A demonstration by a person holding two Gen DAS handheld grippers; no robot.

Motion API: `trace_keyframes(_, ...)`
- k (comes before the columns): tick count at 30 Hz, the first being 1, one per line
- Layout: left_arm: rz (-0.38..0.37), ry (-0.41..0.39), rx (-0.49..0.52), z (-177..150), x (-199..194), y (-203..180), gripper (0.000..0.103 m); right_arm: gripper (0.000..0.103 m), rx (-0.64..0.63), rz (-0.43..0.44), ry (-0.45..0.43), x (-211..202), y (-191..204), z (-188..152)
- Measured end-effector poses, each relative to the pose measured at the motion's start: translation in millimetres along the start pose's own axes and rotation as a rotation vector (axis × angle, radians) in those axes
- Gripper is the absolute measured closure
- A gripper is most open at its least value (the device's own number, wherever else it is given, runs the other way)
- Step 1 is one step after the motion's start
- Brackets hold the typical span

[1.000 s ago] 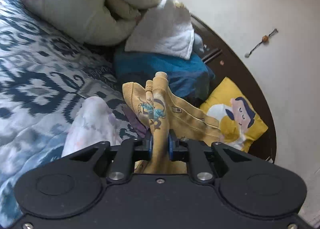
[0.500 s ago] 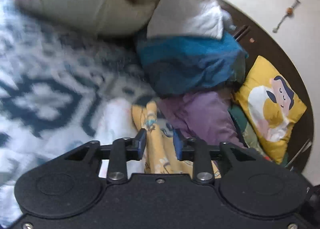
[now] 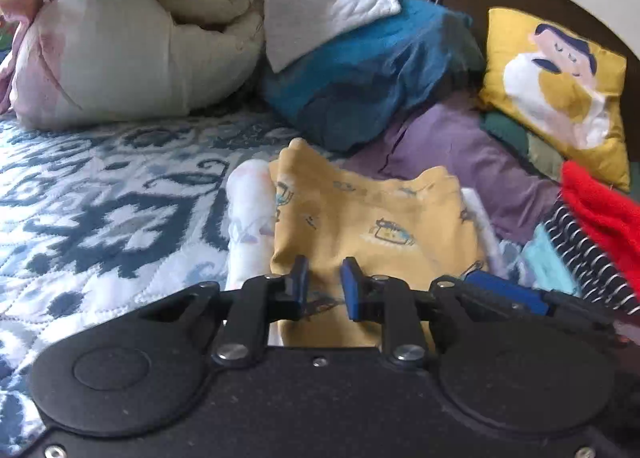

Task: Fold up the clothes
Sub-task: 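Lower the garment onto the white clothes stack and open both grippers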

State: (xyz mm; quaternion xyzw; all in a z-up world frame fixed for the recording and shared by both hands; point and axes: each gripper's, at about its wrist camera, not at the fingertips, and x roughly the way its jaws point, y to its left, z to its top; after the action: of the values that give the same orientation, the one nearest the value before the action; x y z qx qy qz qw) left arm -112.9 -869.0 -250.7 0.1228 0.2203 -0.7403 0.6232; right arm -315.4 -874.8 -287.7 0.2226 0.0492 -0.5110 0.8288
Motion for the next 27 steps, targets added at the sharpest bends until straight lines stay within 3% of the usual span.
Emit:
trace_keyframes(4,-0.047,-0.08,-0.024,1.1,-19.7,-3.3,0.082,0.06,-0.027,-0.056,-0.085,-17.6,1.8,0.3)
trace_keyframes(8,0.043,-0.007,0.07,-20.4,-3.8,-11.9,0.082,0.06,-0.048,-0.053,-0.012,-6.0,2.4,-4.5)
trace_keyframes(11,0.046,0.012,0.015,-9.1,-10.1,-12.4,0.08,0.059,-0.067,-0.055,0.013,-5.1,4.7,-6.3)
trace_keyframes(14,0.105,0.033,0.01,-4.4,-30.3,-22.8,0.051,0.054,-0.065,-0.045,0.036,-15.4,7.5,0.8)
trace_keyframes(16,0.131,0.049,-0.055,-3.0,-49.2,-24.0,0.047,0.042,-0.035,-0.018,0.08,-26.7,6.9,9.8)
trace_keyframes(18,0.159,0.063,-0.115,-0.7,-66.0,-24.0,0.033,0.017,0.014,0.016,0.135,-37.6,5.1,19.5)
trace_keyframes(19,0.167,0.066,-0.132,1.2,-74.5,-26.5,0.032,0.013,0.056,0.04,0.172,-41.8,3.2,25.2)
trace_keyframes(23,0.215,0.084,-0.138,12.4,-109.1,-46.4,0.013,0.007,0.161,0.076,0.253,-72.6,5.9,37.4)
trace_keyframes(24,0.228,0.082,-0.133,14.2,-118.3,-52.3,0.011,0.001,0.159,0.068,0.266,-82.6,8.3,40.1)
trace_keyframes(27,0.279,0.068,-0.115,16.6,-145.4,-71.1,0.006,0.0,0.11,0.066,0.295,-110.7,14.1,49.9)
